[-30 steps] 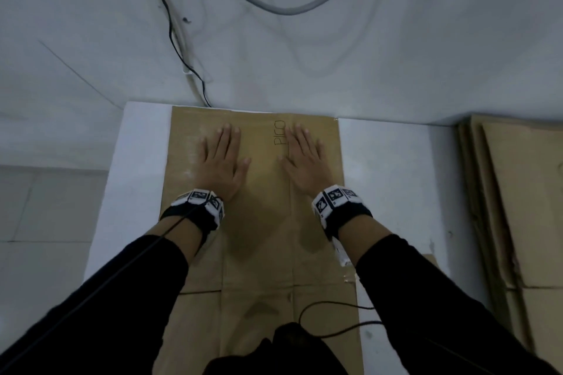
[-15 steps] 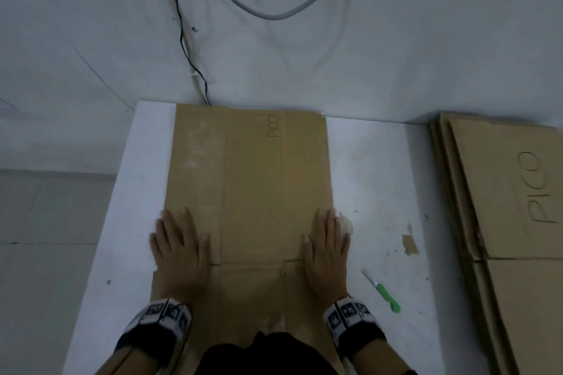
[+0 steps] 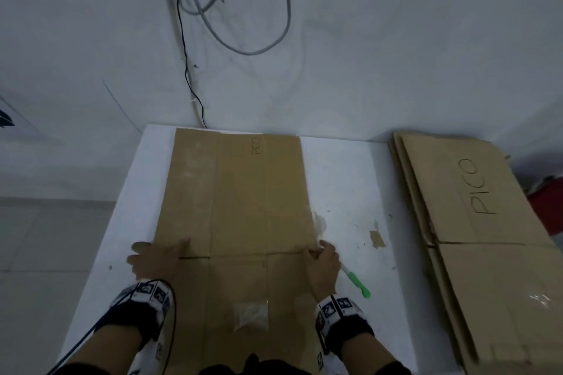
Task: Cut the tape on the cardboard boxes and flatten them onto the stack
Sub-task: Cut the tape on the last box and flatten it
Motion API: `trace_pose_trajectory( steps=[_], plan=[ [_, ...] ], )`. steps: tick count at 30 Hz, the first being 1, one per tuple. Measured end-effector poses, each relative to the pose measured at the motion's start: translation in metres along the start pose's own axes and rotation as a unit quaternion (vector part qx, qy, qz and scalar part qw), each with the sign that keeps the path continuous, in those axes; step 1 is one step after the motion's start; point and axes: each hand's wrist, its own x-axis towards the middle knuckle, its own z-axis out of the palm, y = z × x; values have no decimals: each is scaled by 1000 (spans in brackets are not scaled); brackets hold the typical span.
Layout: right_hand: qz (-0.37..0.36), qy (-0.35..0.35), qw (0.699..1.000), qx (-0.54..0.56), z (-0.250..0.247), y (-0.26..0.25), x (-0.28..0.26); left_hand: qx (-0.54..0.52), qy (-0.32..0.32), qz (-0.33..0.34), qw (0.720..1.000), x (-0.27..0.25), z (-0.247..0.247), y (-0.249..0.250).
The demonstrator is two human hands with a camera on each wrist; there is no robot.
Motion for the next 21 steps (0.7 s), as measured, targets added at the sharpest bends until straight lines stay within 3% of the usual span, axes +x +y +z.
trace_pose_trajectory(
  steps=[3, 5, 9, 13, 18, 21],
  plan=[
    [-21, -32, 999, -34, -9, 19, -6, 27, -73, 91, 993, -12, -16, -19],
    [-26, -17, 998, -58, -14, 33, -14, 31, -84, 155, 984, -23, -24, -36],
    [-23, 34, 998, -50, -30, 49, -43, -12, -105, 217, 970, -48, -32, -69],
    [3, -25, 998, 53, -39, 63, -75, -42, -103, 225, 968, -69, -34, -86],
    [63, -33, 996, 57, -56, 65, -96, -55, -113, 213, 969, -94, -34, -102],
    [10, -19, 998, 66, -68, 74, -128, -65, -137, 175, 973, -103, -36, -106]
  ],
)
